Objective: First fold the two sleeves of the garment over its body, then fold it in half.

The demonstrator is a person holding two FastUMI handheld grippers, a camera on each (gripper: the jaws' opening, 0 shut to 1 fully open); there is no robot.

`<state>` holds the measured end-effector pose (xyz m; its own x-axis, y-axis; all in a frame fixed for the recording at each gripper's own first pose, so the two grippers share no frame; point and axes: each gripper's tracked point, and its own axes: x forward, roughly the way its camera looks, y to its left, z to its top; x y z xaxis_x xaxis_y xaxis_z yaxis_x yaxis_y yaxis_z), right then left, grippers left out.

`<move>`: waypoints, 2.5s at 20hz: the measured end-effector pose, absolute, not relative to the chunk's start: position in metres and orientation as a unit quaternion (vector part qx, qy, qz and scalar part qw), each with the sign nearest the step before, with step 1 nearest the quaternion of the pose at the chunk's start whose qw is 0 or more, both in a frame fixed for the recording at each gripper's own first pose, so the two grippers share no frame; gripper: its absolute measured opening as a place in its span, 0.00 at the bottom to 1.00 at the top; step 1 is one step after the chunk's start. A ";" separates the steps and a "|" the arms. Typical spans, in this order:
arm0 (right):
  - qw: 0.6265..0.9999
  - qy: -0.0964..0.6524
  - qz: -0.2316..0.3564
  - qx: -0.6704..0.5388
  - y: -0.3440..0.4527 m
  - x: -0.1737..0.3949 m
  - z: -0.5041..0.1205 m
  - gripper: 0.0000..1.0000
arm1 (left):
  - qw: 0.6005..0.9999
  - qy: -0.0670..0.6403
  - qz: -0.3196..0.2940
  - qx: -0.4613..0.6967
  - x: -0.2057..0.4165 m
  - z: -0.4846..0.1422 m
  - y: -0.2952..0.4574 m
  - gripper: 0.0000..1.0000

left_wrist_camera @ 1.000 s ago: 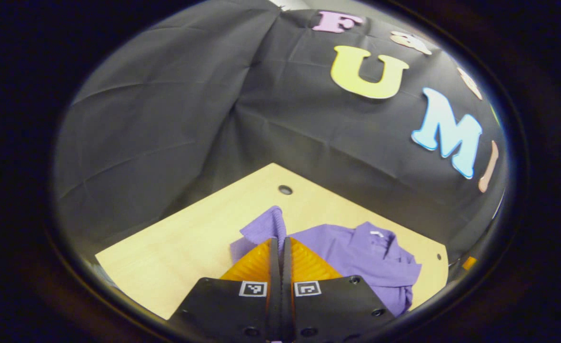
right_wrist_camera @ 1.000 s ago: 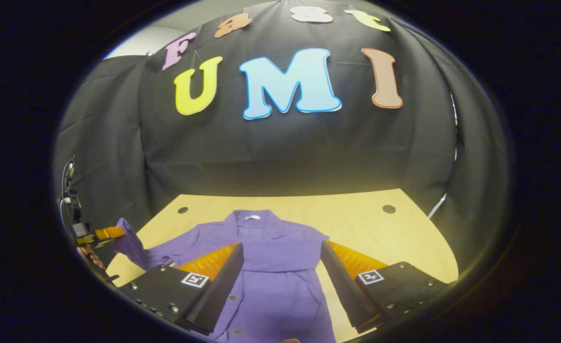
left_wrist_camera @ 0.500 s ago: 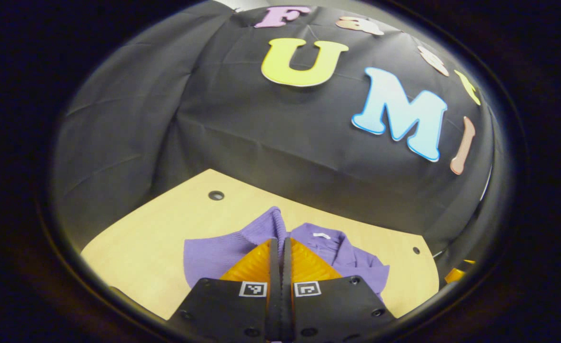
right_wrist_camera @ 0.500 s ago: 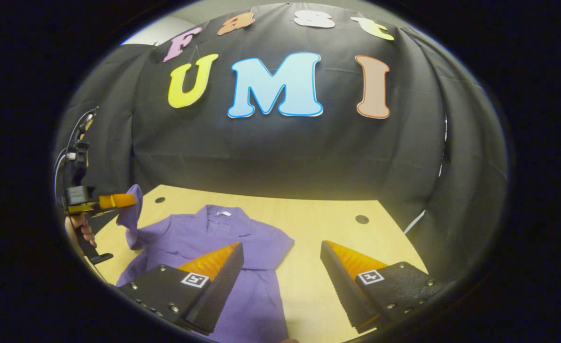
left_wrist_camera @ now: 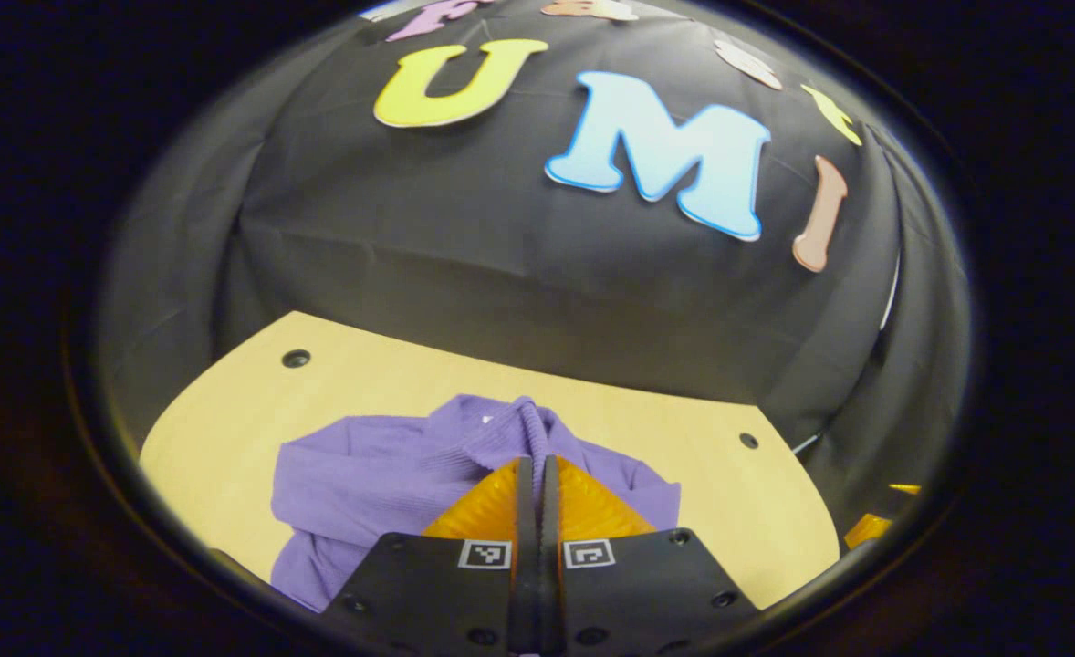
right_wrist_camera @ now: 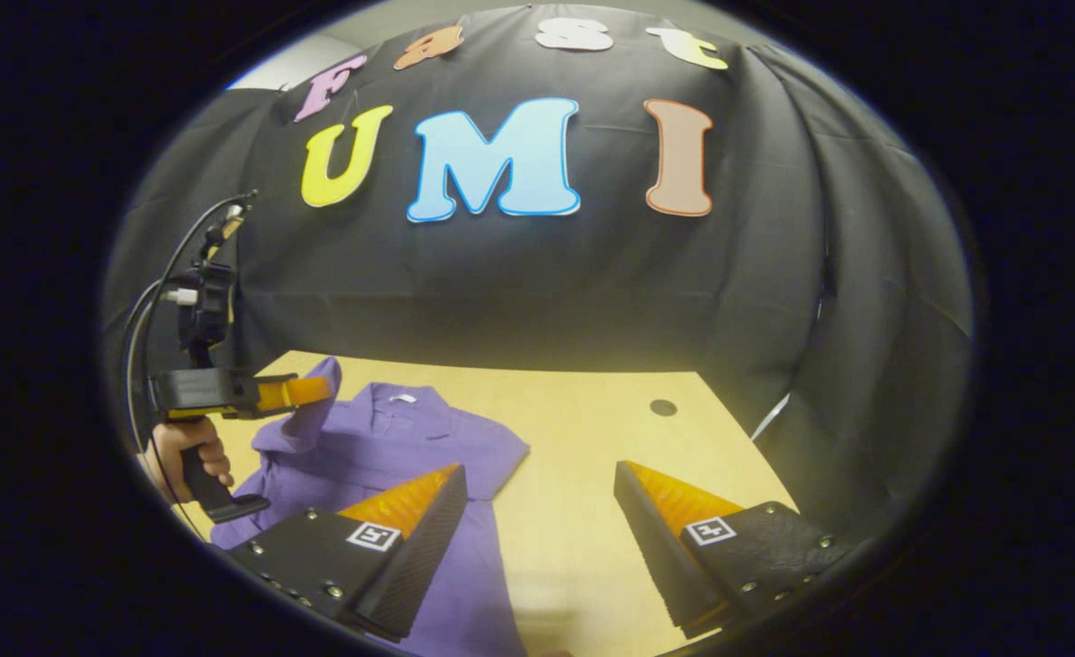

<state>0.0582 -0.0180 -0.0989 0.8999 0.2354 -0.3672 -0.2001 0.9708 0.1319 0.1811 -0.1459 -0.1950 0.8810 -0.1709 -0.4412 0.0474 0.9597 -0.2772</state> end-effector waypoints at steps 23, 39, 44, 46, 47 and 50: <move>0.973 0.205 0.098 0.048 -0.050 0.019 -0.118 0.97 | 0.952 0.268 -0.128 -0.070 0.177 -0.240 -0.253 0.73; 0.968 0.227 0.096 0.039 0.015 -0.058 -0.146 0.98 | 0.968 0.222 -0.107 -0.045 0.027 -0.194 -0.084 0.95; 0.965 0.246 0.091 0.022 0.024 -0.082 -0.167 0.97 | 0.965 0.237 -0.099 -0.047 -0.022 -0.206 -0.048 0.95; 0.961 0.260 0.091 0.022 0.027 -0.092 -0.178 0.98 | 0.963 0.247 -0.096 -0.044 -0.045 -0.215 -0.035 0.95; 0.959 0.269 0.090 0.024 0.028 -0.096 -0.186 0.98 | 0.962 0.253 -0.094 -0.043 -0.055 -0.221 -0.028 0.95; 0.950 0.300 0.083 0.028 0.029 -0.111 -0.207 0.98 | 0.956 0.276 -0.087 -0.047 -0.088 -0.241 -0.006 0.95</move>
